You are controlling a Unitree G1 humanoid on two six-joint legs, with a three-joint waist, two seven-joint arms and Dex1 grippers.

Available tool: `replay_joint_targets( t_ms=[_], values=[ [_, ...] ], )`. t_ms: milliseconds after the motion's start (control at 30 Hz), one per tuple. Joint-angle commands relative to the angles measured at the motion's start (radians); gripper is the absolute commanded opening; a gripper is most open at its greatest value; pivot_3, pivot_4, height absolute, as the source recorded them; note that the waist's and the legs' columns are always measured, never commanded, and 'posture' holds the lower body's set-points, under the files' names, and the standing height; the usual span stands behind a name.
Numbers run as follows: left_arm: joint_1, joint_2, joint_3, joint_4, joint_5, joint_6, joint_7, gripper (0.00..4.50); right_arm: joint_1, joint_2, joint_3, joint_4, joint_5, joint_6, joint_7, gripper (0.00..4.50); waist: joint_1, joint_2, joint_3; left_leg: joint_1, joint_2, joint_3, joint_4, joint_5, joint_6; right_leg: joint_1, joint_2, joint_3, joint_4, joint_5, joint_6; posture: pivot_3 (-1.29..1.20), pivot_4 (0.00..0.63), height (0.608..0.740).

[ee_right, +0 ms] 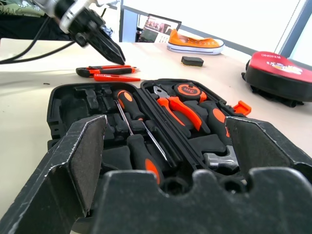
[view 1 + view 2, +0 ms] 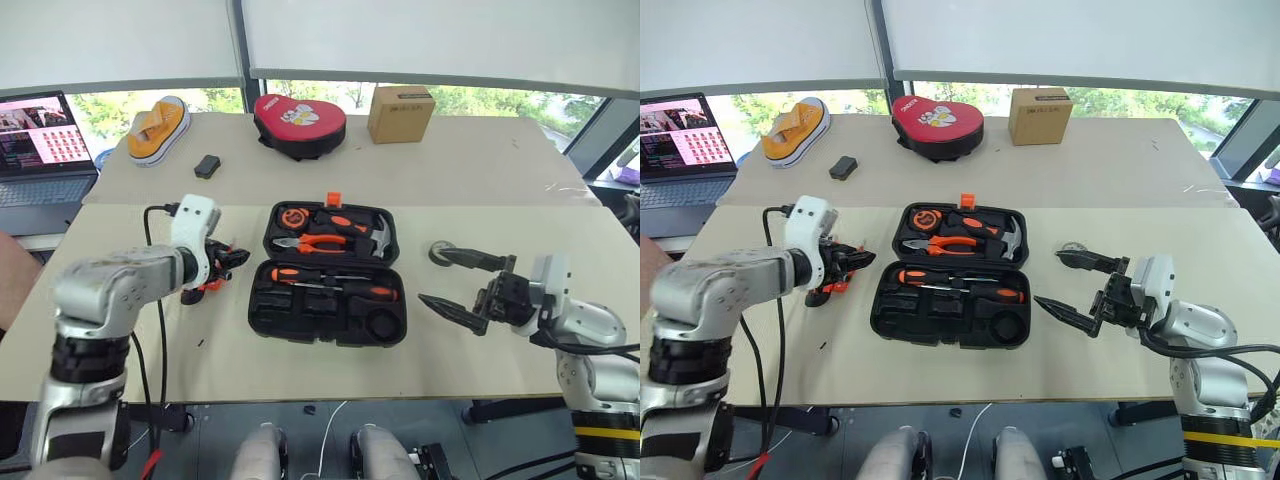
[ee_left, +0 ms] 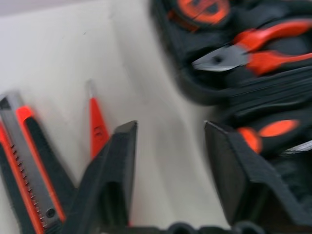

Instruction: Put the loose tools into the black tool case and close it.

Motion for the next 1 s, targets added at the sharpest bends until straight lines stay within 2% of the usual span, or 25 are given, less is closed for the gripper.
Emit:
replay_joint_targets(
  t_ms=[33,333,467,833,933,1000],
  values=[
    [-0.051,-0.023,-0.025,0.038,0.086,-0.005,0.048,2.41,-0.005,-0.009,-0.016,-0.042,0.028,0.01,-0.013,4.5,0.003,0.0,0.0,0.0,0.0,0.0,0.0,0.0,0.0,0.0,0.0,0.0,0.0,0.0,0.0,0.0,0.15,0.74],
    [-0.09,-0.098,-0.04,0.137,0.163,-0.015,0.038,2.41,0.003,-0.003,-0.001,-0.06,0.025,0.017,-0.025,4.5,0.012,-0.001,0.001,-0.001,-0.001,0.0,0.001,0.0,0.0,0.0,-0.001,0.0,0.0,0.0,0.0,0.0,0.15,0.74],
    [-0.103,-0.098,-0.046,0.167,0.198,0.009,0.036,2.41,0.0,0.0,0.003,-0.064,0.028,0.021,-0.03,4.5,0.012,-0.001,0.001,-0.001,-0.001,0.0,0.001,0.0,0.0,0.0,-0.001,0.0,0.0,0.0,0.0,0.0,0.15,0.74],
    [-0.032,-0.091,-0.072,0.081,0.212,0.09,-0.016,2.41,0.008,-0.002,0.005,-0.071,0.027,0.025,-0.039,4.5,0.013,-0.001,0.001,-0.001,-0.001,0.0,0.001,0.0,0.0,0.0,-0.001,0.0,0.001,0.0,0.0,0.0,0.15,0.74],
    [-0.033,-0.082,-0.073,0.064,0.218,0.09,-0.032,1.72,0.004,-0.003,0.006,-0.073,0.027,0.029,-0.04,4.5,0.012,-0.001,0.001,0.0,-0.001,0.0,0.001,0.0,0.0,0.0,-0.001,0.0,0.001,0.0,0.0,0.0,0.15,0.74],
    [-0.031,-0.069,-0.073,0.044,0.221,0.086,-0.046,1.05,0.005,-0.004,0.005,-0.075,0.028,0.029,-0.039,4.5,0.012,-0.001,0.001,0.0,-0.001,0.0,0.001,0.0,0.0,0.0,-0.001,0.0,0.001,0.0,0.0,0.0,0.15,0.74]
  ],
)
